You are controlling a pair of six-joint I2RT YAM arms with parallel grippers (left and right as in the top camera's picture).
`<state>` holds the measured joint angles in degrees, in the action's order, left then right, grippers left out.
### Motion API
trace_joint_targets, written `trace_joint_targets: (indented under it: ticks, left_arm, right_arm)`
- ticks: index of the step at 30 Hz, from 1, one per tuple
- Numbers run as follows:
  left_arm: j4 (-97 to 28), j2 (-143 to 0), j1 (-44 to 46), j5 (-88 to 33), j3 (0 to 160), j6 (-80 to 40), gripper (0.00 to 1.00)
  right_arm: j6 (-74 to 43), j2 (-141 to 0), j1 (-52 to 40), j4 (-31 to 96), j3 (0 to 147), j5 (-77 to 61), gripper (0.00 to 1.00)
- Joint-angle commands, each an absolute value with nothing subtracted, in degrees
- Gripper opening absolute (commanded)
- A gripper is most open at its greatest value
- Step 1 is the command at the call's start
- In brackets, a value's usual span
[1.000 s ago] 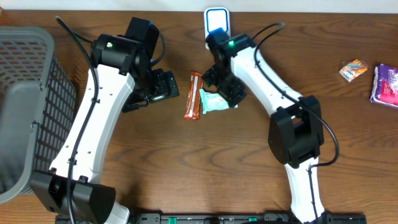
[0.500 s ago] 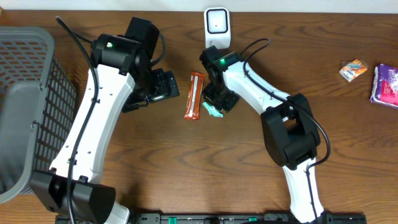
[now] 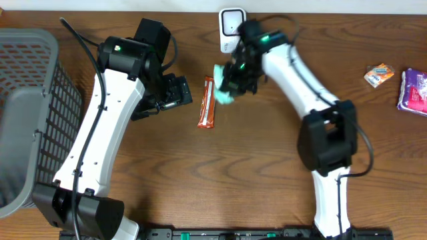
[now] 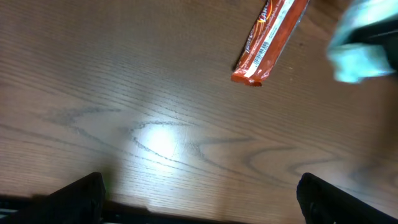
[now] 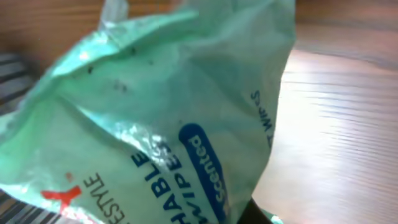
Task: Scan the item barcode
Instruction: 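Hold the green wipes pack up against the scanner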
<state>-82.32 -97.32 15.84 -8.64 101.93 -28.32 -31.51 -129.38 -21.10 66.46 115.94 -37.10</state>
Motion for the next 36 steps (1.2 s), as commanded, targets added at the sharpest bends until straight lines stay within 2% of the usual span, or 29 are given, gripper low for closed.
trace_joint_targets:
  ticks: [1, 4, 9, 13, 16, 20, 25, 31, 36]
  left_arm:
    - [-82.65, -97.62, 15.66, -8.29, 102.13, -28.18, 0.98]
    - [-82.63, -97.62, 15.66, -8.27, 102.13, -28.18, 0.98]
    - [-82.65, -97.62, 15.66, -8.29, 102.13, -28.18, 0.98]
    - [-82.63, -97.62, 15.66, -8.29, 102.13, -28.18, 0.98]
    - [-82.65, -97.62, 15.66, -8.27, 102.13, -28.18, 0.98]
    - [-82.63, -97.62, 15.66, -8.29, 102.13, -28.18, 0.98]
    - [-82.63, -97.62, 15.66, -8.29, 102.13, -28.18, 0.98]
    - [-82.63, -97.62, 15.66, -8.27, 102.13, -28.18, 0.98]
    - [-82.63, -97.62, 15.66, -8.27, 102.13, -28.18, 0.98]
  right_arm:
    - [-19.84, -126.28, -15.31, 67.48, 118.61, -65.14, 0.01]
    - [-10.55, -126.32, -11.73, 73.49, 118.48, -74.54, 0.01]
    - [-4.78, -126.32, -7.55, 83.42, 118.43, -74.46, 0.01]
    - [-5.15, -126.32, -6.26, 82.17, 118.45, -73.01, 0.01]
    - [-10.0, -126.19, -7.33, 75.81, 118.52, -71.9, 0.01]
    - [-30.48, -125.67, -11.14, 59.02, 119.0, -50.52, 0.01]
    - [-41.06, -125.64, -16.14, 40.93, 120.4, -20.23, 0.01]
    - [-41.34, -126.93, -20.23, 23.07, 120.38, -0.78, 0.01]
    - [-41.36, -130.34, -22.39, 19.0, 120.36, 6.85, 0.01]
